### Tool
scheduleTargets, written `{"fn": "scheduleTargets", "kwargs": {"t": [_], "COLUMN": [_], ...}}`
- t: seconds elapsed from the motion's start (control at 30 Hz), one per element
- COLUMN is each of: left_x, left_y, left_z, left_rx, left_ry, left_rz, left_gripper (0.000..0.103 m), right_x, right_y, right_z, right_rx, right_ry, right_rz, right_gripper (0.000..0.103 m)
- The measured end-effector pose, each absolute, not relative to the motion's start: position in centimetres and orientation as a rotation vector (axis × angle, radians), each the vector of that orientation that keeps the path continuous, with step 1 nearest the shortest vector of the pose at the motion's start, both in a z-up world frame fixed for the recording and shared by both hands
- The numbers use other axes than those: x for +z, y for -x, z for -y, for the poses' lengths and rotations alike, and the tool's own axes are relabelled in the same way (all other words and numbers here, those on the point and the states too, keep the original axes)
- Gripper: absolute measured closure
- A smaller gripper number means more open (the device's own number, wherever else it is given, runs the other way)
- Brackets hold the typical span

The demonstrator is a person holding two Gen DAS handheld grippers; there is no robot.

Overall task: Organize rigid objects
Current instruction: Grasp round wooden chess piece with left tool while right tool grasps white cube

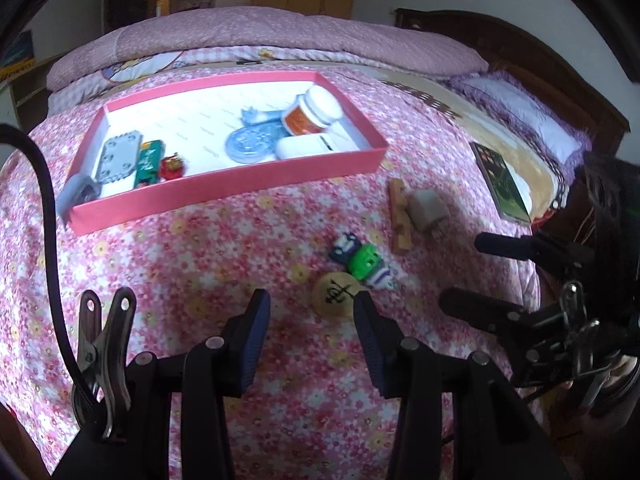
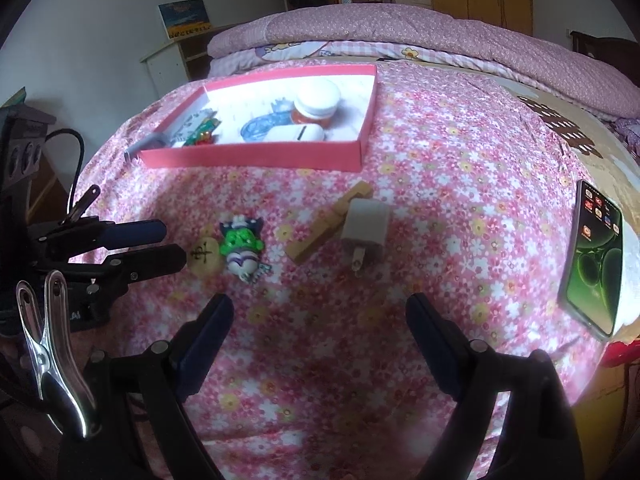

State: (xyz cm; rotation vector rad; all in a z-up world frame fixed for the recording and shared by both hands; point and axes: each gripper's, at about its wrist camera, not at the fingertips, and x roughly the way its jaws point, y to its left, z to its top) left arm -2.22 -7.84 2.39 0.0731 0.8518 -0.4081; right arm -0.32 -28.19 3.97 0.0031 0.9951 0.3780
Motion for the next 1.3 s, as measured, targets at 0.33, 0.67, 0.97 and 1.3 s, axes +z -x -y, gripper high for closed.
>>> {"fn": "scheduleTargets", "kwargs": {"t": [0.33,0.67,0.97,1.3], "left_x": [1.0,0.6,1.4,1.7], "left_y": [2.3,1.7,1.4,1.3], "left_z": [10.5,9.9,6.6,4.3], "left_rx": [-0.403,-0.399,-0.296,-0.255], "left_ry": [-0.201,-0.171,-0.111,-0.052], "left_rz": [-0.819,-0.817,-0.802,-0.790], "left_gripper": [0.058,0.070,0.070,0.070], "right_x": [2.5,2.2,1.9,3.1], "right_y": [0.4,0.8,1.1,-1.5], "right_z": [28.9,28.1,27.7,29.2], "right_rx": [0.361,0.347,0.336,0.284], "right_ry": [-0.021,0.054,0.107,-0.025], "right_rz": [-1.042,-1.040,-1.029,-1.018], "right_gripper": [0.014,0.014,0.014,0.062]}}
